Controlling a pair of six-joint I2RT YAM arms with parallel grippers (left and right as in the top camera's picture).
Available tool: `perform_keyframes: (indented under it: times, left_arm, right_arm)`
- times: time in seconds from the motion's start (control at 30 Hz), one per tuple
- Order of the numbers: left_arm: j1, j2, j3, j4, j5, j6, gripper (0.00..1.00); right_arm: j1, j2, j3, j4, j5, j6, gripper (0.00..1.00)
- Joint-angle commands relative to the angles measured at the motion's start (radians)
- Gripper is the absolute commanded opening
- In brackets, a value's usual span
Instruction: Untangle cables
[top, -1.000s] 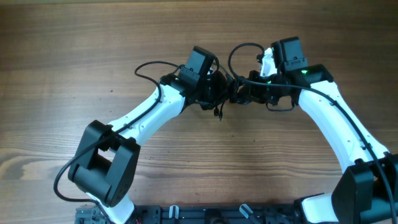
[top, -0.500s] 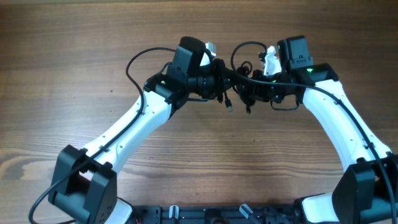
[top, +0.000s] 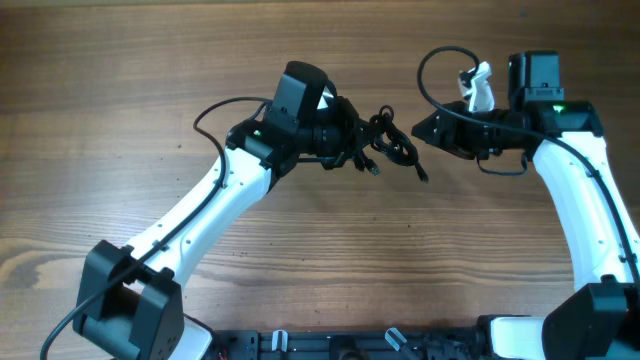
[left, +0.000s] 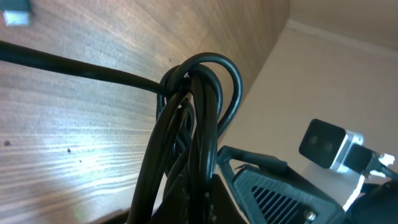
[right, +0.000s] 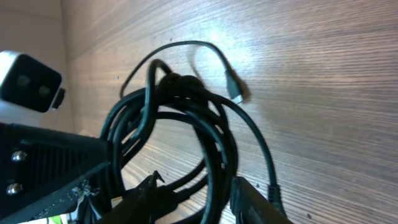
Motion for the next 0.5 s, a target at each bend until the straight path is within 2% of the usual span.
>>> perform_keyframes:
  times: [0.0,0.13,0.4,0.47]
  left_arm:
    - [0.003,-0.036,0.024,0.002,0.053,-0.078,0.04]
    - [0.004,-0.036,0.024,0.0,0.061,-0.077,0.04]
    - [0.004,-0.036,0.024,0.001,0.119,-0.061,0.04]
    - [0.004,-0.036,0.024,0.004,0.137,-0.029,0.04]
  right_arm:
    - [0.033,-0.016,0.018,0.012,-0.034,-0.04,0.05]
    - [0.073,-0.014,0.016,0.013,-0.034,-0.035,0.04]
    - [0.242,0.045,0.016,-0.022,-0.034,-0.041,0.04]
    - [0.252,0.055,0.016,-0.028,-0.034,-0.041,0.04]
